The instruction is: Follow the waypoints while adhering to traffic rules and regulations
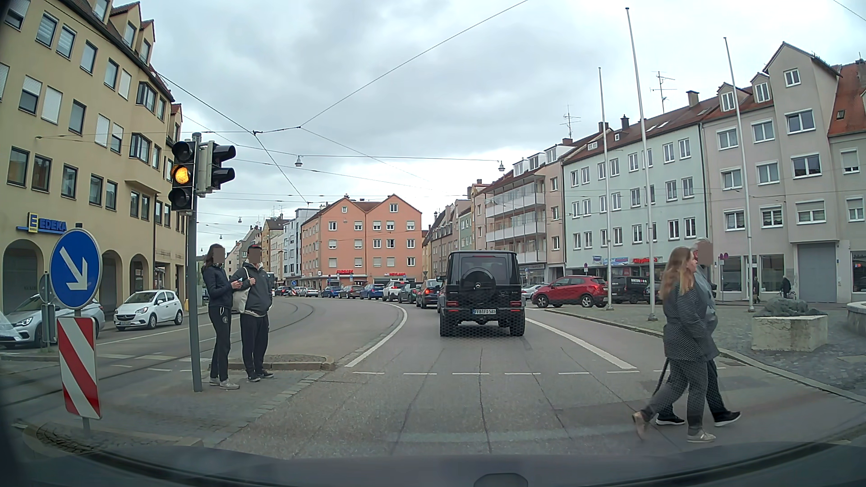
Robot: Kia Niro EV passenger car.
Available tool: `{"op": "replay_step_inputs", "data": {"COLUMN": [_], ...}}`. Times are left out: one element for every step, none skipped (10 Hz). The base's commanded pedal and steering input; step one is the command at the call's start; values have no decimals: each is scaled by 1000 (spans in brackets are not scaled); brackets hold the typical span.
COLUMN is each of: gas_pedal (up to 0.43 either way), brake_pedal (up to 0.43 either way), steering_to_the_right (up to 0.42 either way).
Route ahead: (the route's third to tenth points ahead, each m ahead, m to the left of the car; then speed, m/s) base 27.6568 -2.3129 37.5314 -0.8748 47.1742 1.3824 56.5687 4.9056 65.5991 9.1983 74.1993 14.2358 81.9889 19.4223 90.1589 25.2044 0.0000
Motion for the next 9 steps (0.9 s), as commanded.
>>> {"op": "replay_step_inputs", "data": {"gas_pedal": [0, 0, 0, 0, 0, 0, 0, 0, 0], "brake_pedal": [207, 207, 207, 207, 207, 207, 207, 207, 207], "steering_to_the_right": [20, 20, 20, 20, 20, 20, 20, 20, 20]}}
